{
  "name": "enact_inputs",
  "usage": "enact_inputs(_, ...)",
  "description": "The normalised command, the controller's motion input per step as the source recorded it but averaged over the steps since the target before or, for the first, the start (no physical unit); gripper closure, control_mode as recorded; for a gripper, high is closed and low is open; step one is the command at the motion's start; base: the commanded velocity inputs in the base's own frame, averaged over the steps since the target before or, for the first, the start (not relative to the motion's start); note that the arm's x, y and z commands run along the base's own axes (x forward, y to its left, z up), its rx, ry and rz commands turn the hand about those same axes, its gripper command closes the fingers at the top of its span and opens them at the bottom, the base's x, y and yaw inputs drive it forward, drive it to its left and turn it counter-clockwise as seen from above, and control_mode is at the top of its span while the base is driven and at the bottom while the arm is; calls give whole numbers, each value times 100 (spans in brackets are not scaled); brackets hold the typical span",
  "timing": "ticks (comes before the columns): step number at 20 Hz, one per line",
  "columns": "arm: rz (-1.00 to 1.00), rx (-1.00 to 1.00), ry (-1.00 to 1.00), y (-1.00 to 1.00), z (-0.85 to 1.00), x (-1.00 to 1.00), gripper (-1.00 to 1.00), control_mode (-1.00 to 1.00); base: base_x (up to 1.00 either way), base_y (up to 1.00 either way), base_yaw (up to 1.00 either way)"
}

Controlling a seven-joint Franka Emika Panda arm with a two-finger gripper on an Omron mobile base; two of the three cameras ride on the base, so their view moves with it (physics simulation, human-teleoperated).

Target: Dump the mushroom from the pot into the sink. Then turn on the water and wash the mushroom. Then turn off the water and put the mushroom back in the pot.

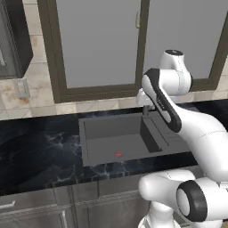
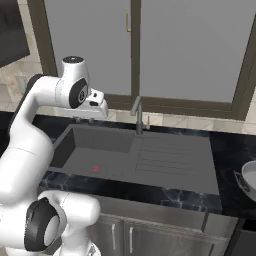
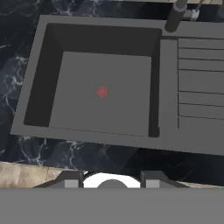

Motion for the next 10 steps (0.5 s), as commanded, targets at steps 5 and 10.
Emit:
enact_inputs(5, 0, 0, 0, 0, 0, 0, -100, 100, 0, 0, 0)
enact_inputs(10, 0, 0, 0, 0, 0, 0, -100, 100, -28, 0, 0)
